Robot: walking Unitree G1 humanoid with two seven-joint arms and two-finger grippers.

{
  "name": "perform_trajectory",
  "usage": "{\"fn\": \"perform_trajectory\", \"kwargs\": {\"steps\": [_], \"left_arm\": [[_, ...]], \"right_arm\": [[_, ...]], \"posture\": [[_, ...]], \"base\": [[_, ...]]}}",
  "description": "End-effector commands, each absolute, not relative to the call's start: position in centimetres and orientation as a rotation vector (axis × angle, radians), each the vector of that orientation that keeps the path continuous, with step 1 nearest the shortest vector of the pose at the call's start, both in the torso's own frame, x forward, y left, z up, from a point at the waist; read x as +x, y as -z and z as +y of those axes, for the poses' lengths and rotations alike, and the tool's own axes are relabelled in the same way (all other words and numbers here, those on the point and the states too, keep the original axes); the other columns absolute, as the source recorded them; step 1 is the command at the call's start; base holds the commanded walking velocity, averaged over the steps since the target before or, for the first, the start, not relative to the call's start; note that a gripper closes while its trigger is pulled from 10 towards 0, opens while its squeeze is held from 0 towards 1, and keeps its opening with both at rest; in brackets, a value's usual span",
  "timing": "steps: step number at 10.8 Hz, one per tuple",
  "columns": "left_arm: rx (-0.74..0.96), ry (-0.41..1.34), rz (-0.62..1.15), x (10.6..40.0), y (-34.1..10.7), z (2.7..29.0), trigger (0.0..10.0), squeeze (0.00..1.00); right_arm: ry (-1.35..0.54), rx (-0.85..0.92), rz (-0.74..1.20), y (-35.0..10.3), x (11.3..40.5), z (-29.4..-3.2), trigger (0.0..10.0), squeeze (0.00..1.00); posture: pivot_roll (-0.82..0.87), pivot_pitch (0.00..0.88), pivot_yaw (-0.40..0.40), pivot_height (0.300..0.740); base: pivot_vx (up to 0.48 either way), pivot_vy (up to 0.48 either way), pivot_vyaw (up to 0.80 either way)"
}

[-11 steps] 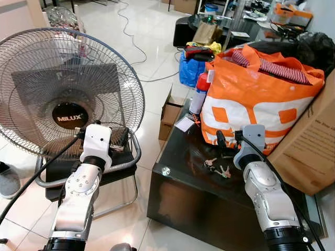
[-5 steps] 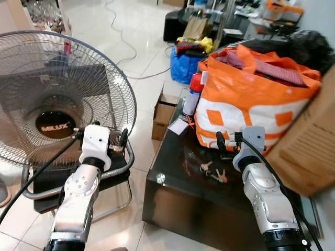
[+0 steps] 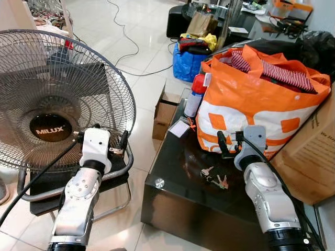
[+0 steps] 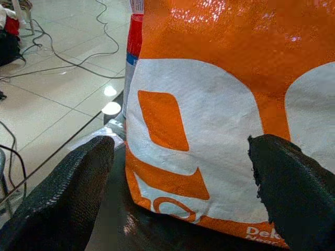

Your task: Hang keys on a hook

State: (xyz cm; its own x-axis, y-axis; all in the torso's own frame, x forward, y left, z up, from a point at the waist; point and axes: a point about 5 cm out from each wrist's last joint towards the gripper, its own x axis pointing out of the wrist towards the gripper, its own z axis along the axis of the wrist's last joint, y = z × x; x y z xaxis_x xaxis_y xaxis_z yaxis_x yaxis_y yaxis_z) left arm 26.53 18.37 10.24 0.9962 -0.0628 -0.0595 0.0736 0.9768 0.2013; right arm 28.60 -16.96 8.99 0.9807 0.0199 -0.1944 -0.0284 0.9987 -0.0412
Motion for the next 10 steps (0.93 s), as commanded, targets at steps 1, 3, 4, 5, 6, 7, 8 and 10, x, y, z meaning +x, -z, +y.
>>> {"fn": "perform_trajectory", "kwargs": {"steps": [1, 3, 4, 5, 6, 7, 8, 10], "left_arm": [[0.208, 0.086, 0.047, 26.42, -10.25, 17.93, 10.0, 0.00], [0.220, 0.129, 0.047, 26.93, -10.47, 17.79, 10.0, 0.00], [0.220, 0.129, 0.047, 26.93, -10.47, 17.79, 10.0, 0.00], [0.220, 0.129, 0.047, 26.93, -10.47, 17.79, 10.0, 0.00], [0.220, 0.129, 0.047, 26.93, -10.47, 17.79, 10.0, 0.00], [0.220, 0.129, 0.047, 26.93, -10.47, 17.79, 10.0, 0.00], [0.220, 0.129, 0.047, 26.93, -10.47, 17.79, 10.0, 0.00], [0.220, 0.129, 0.047, 26.93, -10.47, 17.79, 10.0, 0.00]], "right_arm": [[-0.006, -0.057, 0.197, -9.05, 28.53, -17.57, 10.0, 0.00], [0.026, -0.032, 0.187, -9.05, 27.95, -17.39, 10.0, 0.00], [0.026, -0.032, 0.187, -9.05, 27.95, -17.39, 10.0, 0.00], [0.026, -0.032, 0.187, -9.05, 27.95, -17.39, 10.0, 0.00], [0.026, -0.032, 0.187, -9.05, 27.95, -17.39, 10.0, 0.00], [0.026, -0.032, 0.187, -9.05, 27.95, -17.39, 10.0, 0.00], [0.026, -0.032, 0.187, -9.05, 27.95, -17.39, 10.0, 0.00], [0.026, -0.032, 0.187, -9.05, 27.95, -17.39, 10.0, 0.00]], "posture": [[0.06, 0.000, -0.109, 0.740], [0.02, 0.000, -0.037, 0.740], [0.02, 0.000, -0.037, 0.740], [0.02, 0.000, -0.037, 0.740], [0.02, 0.000, -0.037, 0.740], [0.02, 0.000, -0.037, 0.740], [0.02, 0.000, -0.037, 0.740], [0.02, 0.000, -0.037, 0.740]], "base": [[0.266, 0.000, 0.00], [0.266, 0.000, 0.00], [0.266, 0.000, 0.00], [0.266, 0.000, 0.00], [0.266, 0.000, 0.00], [0.266, 0.000, 0.00], [0.266, 0.000, 0.00], [0.266, 0.000, 0.00]]}}
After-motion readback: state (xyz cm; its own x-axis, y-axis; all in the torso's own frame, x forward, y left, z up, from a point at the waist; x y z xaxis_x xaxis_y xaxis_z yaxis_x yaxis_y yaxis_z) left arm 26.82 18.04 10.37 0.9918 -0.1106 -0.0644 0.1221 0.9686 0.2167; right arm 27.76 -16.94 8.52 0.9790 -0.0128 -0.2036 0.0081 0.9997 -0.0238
